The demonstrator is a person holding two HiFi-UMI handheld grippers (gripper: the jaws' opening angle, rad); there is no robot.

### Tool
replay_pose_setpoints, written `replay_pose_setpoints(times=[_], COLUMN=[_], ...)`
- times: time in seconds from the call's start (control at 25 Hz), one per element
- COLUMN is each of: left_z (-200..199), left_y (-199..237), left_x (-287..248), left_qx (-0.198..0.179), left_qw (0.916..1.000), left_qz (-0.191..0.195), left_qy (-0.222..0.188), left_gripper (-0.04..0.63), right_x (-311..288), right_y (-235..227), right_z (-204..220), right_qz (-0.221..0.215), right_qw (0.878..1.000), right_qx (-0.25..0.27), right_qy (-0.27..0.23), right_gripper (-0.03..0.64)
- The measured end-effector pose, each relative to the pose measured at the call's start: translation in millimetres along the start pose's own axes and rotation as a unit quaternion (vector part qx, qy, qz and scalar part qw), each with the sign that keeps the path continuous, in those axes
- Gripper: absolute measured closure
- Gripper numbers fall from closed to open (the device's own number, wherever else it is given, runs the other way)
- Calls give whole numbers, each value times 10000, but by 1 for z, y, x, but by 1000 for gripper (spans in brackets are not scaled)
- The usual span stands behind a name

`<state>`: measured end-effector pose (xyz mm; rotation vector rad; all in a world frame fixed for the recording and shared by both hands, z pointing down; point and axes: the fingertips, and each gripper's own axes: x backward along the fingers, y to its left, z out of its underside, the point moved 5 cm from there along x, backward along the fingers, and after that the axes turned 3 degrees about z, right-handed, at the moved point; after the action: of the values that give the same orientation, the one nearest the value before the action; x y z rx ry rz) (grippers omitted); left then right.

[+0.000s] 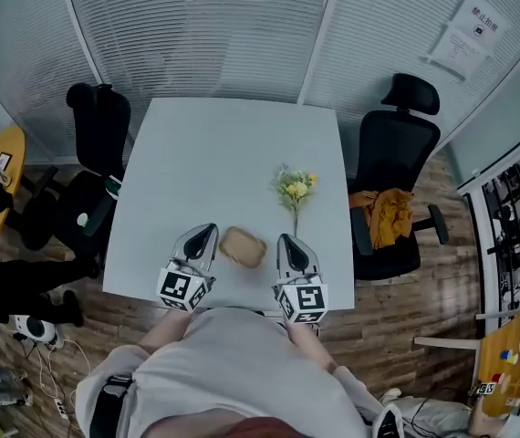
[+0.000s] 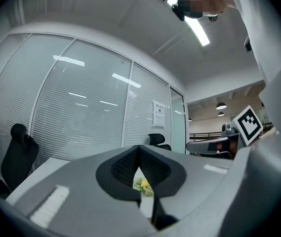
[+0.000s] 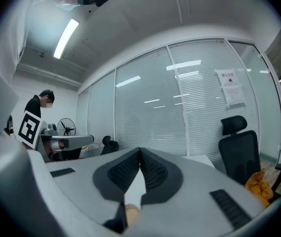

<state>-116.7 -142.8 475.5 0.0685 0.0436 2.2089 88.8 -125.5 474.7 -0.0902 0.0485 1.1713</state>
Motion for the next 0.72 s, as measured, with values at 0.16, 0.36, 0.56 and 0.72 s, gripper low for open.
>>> replay_pose_setpoints(times=[0.16,0.36,0.56,0.72], left_z=[4,7,13,16], left_y=[2,0,1,2], left_x=[-2,-1,1,2], left_qx=[-104,-146,-144,-156], left_qw=[9999,9998,9996,9993], left_qz=[10,89,122,162], left_qy=[63,114,212,283], left_gripper=[586,586,586,586], right_x=[-2,-2,-2,-2], right_y=[3,6,8,10], right_z=[3,4,7,7], right_qz=[15,6,7,3], right_qw=[10000,10000,9999,9999], right_qx=[-6,-16,-27,-41], right_qy=[56,87,139,156], right_gripper=[609,609,609,609])
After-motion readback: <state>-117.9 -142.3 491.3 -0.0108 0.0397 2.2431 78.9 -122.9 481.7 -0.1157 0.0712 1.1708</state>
